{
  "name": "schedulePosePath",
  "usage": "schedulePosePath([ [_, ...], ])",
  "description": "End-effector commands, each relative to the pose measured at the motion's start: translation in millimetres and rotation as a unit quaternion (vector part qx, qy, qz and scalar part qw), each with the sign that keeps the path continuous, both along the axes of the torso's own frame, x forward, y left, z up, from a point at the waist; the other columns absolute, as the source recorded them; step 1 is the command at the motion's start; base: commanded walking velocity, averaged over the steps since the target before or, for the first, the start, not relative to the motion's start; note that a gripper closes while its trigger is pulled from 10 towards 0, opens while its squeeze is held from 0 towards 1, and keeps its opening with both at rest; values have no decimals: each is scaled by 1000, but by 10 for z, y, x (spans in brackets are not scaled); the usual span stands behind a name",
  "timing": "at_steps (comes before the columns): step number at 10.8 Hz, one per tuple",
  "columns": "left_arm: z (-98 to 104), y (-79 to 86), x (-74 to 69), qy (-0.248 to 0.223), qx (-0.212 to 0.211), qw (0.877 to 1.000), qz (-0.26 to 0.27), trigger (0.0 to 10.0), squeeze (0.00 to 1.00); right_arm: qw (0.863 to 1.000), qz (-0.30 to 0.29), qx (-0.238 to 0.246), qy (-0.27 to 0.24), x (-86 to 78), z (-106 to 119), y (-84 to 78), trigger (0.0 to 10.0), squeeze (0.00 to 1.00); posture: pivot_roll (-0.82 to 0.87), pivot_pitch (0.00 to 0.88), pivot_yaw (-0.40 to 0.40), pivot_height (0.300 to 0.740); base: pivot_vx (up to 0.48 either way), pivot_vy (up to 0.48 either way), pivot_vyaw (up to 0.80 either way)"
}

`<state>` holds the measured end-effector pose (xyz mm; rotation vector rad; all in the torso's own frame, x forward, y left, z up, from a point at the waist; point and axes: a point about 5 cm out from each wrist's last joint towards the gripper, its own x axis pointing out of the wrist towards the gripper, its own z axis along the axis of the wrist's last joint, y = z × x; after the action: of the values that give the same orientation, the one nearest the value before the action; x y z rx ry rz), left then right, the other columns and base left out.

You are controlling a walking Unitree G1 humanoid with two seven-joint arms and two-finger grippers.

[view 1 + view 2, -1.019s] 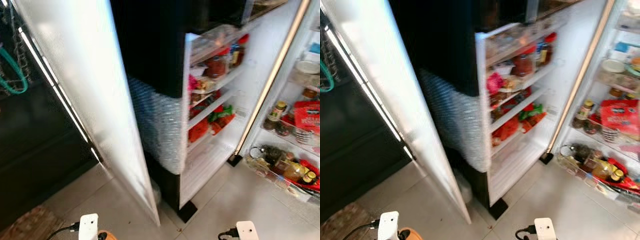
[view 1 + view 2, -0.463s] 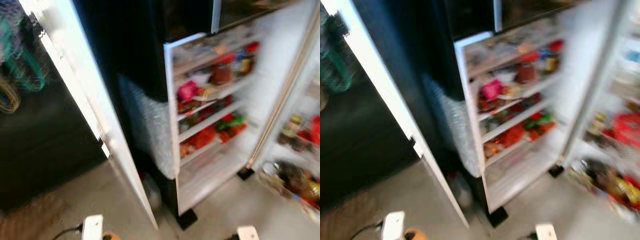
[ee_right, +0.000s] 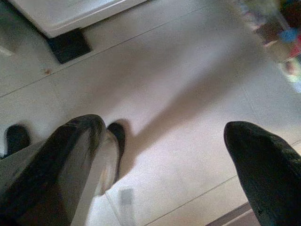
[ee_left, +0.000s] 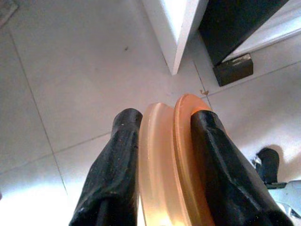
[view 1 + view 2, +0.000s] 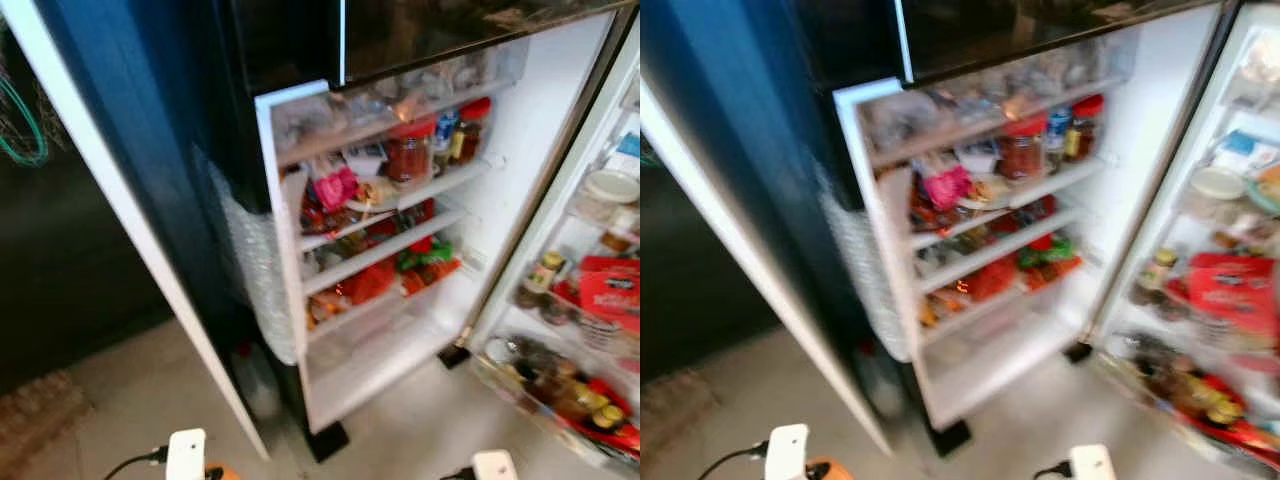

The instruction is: Restocking fridge

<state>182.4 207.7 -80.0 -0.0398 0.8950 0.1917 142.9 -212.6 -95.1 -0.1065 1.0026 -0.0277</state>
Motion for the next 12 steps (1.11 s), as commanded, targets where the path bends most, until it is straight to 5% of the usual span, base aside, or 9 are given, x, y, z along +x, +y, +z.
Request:
schedulePosePath([
  [1,-33,16,-63,18,2,1000,0,10000,0,1000,-7,-1,9,-62,-14,-47,10000,0,-179,25,69,740,0,-334,0],
  [4,-34,23,-70,18,2,1000,2,10000,0,1000,-19,-8,16,-185,-16,-204,10000,0,-180,38,69,740,0,-331,0],
  [12,-22,11,-39,12,-2,1000,1,10000,0,999,-31,-12,21,-224,-31,-204,10000,0,-182,49,69,740,0,-330,0],
])
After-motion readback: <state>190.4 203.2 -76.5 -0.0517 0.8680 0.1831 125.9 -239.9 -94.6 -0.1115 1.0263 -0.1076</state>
